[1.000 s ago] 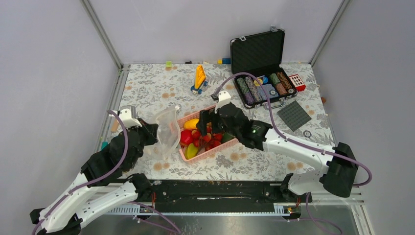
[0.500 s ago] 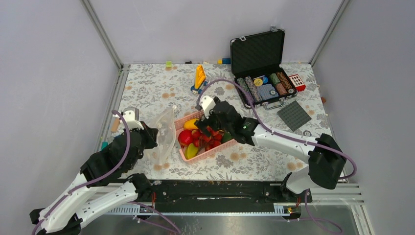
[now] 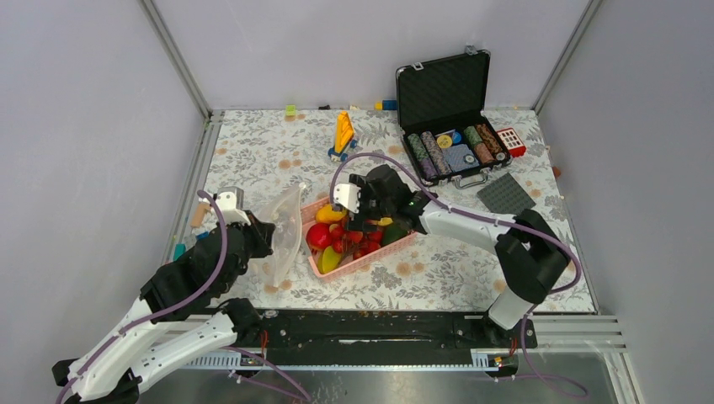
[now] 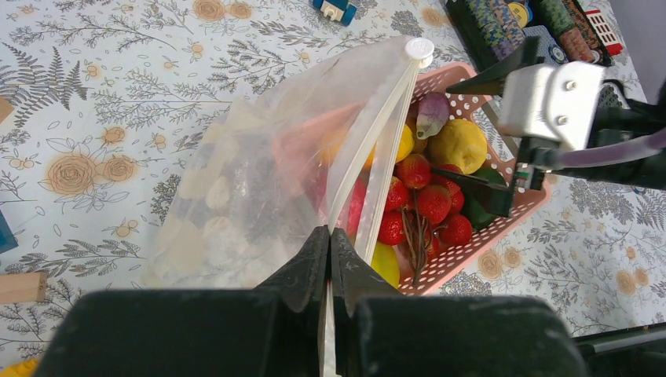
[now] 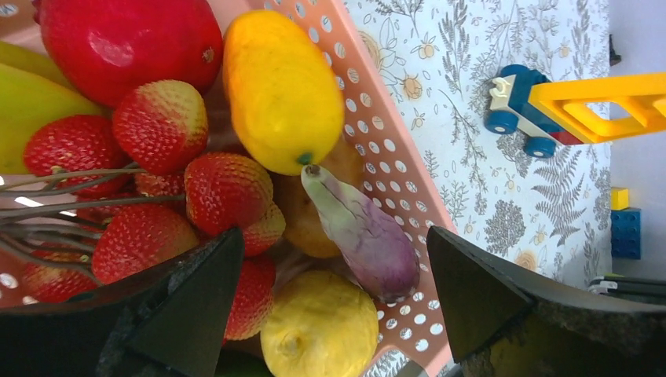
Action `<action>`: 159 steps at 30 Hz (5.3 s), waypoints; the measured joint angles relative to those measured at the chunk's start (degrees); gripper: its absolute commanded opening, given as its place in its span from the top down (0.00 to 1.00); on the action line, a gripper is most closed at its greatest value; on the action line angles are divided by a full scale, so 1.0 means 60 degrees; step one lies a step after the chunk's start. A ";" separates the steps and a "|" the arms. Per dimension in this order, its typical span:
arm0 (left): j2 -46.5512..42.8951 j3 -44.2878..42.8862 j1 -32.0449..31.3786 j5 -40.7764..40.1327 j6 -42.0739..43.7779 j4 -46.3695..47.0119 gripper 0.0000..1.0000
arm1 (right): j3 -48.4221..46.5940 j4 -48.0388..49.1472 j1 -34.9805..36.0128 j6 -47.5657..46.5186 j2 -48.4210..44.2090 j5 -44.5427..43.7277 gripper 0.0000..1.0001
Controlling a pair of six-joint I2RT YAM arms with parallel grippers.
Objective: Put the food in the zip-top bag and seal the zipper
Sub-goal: Pick up the fake vegetable from the bin, then place the fake vegetable in the zipper food storage bag.
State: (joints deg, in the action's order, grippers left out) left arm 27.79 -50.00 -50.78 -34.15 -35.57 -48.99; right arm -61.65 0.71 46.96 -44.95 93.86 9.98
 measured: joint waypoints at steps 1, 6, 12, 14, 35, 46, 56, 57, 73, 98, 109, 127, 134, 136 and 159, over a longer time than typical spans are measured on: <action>0.0000 0.0000 0.0000 0.0000 0.0004 0.0000 1.00 | -0.0036 0.0029 0.0000 -0.0102 0.0160 0.0022 0.07; -0.0011 0.0000 0.0000 0.0036 0.0076 0.0025 1.00 | -0.0211 0.0262 0.0000 -0.0419 0.0812 0.0000 0.10; -0.0073 0.0004 0.0000 0.0087 0.0153 0.0062 1.00 | -0.0368 0.0627 0.0000 -0.0656 0.1184 -0.0080 0.18; -0.0073 0.0004 0.0000 0.0098 0.0175 0.0102 1.00 | -0.0448 0.0696 0.0000 -0.0718 0.1282 -0.0153 0.25; -0.0062 0.0055 0.0000 0.0229 0.0240 0.0244 1.00 | -0.0525 0.0984 -0.0007 -0.0707 0.1177 -0.0331 0.94; 0.1002 -0.0047 0.0000 0.0419 0.0455 0.0470 1.00 | 0.1111 0.2047 -0.0007 0.0295 -0.1541 -0.0393 0.99; 0.0845 -0.0051 0.0000 0.0492 0.0415 0.0463 1.00 | 0.2280 0.4331 -0.0004 0.3563 -0.4135 0.0335 1.00; 0.0710 -0.0051 0.0000 0.0488 0.0412 0.0459 1.00 | 0.2280 0.4597 -0.0004 0.4124 -0.4273 0.0448 1.00; -0.0011 -0.0051 0.0084 0.0499 0.0313 0.0466 1.00 | 0.1242 0.8593 0.1963 0.9187 -0.2171 0.1472 1.00; -0.0827 -0.0047 0.0175 0.0015 0.0306 0.0346 1.00 | -0.1701 0.2342 0.3461 0.5665 -0.0095 -0.1231 0.99; -0.0816 -0.0047 0.0215 0.0069 0.0350 0.0361 1.00 | -0.1621 0.2313 0.3461 0.7996 -0.0189 -0.1865 0.94; -0.1304 -0.0040 0.0324 0.0324 0.0393 0.0433 1.00 | -0.1847 0.3468 0.3486 1.0448 0.1064 -0.2131 0.22; -0.1304 -0.0040 0.0415 0.0310 0.0393 0.0430 1.00 | -0.2044 0.3238 0.3497 1.0422 0.0984 -0.2073 0.00; -0.1308 -0.0040 0.0437 0.0302 0.0393 0.0430 1.00 | -0.1993 0.3191 0.3497 1.0386 0.0823 -0.2062 0.00; -0.1286 -0.0040 0.0539 -0.0368 0.0313 0.0237 1.00 | 0.0940 0.0219 0.1133 1.0976 -0.2725 -0.3308 0.00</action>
State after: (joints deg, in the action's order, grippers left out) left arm 20.08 -50.24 -47.55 -36.36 -33.69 -47.57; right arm -56.01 2.02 53.76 20.91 77.52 -9.87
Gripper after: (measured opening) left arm 0.010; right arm 0.994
